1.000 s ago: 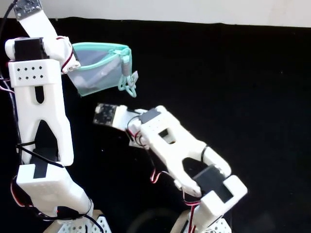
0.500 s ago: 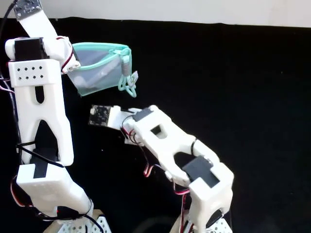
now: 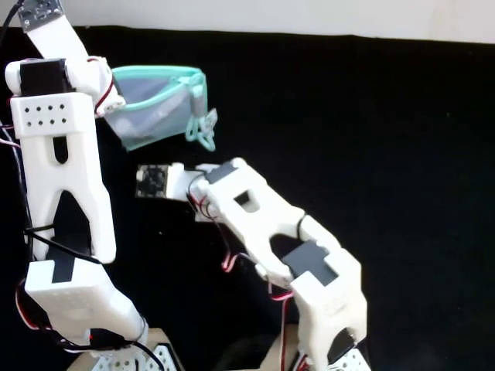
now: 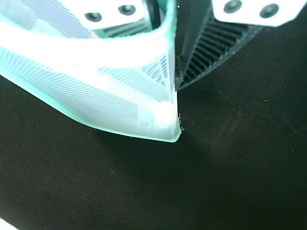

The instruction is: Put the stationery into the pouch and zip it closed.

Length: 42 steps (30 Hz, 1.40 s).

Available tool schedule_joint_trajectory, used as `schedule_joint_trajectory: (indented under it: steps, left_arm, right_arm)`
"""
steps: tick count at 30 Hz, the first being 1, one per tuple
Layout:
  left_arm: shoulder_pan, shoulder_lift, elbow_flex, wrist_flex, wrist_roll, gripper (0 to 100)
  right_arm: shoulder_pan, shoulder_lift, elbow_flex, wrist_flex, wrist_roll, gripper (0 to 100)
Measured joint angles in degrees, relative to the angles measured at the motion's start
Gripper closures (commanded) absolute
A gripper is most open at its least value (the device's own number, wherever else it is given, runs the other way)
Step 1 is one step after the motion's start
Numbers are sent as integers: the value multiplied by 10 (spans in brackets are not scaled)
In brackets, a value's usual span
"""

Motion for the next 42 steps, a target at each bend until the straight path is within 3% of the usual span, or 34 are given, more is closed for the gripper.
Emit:
schedule_joint_trajectory:
  steps: [10,27,42]
  left_arm:
    - [0,0,11,-4,0,994]
    - [0,0,11,-9,0,994]
    - [0,0,11,-9,0,994]
  right_arm:
    - [4,-8,-18,38,2,991]
    - [18,-162,8,170,-29,991]
    - [18,-331,8,276,-119,991]
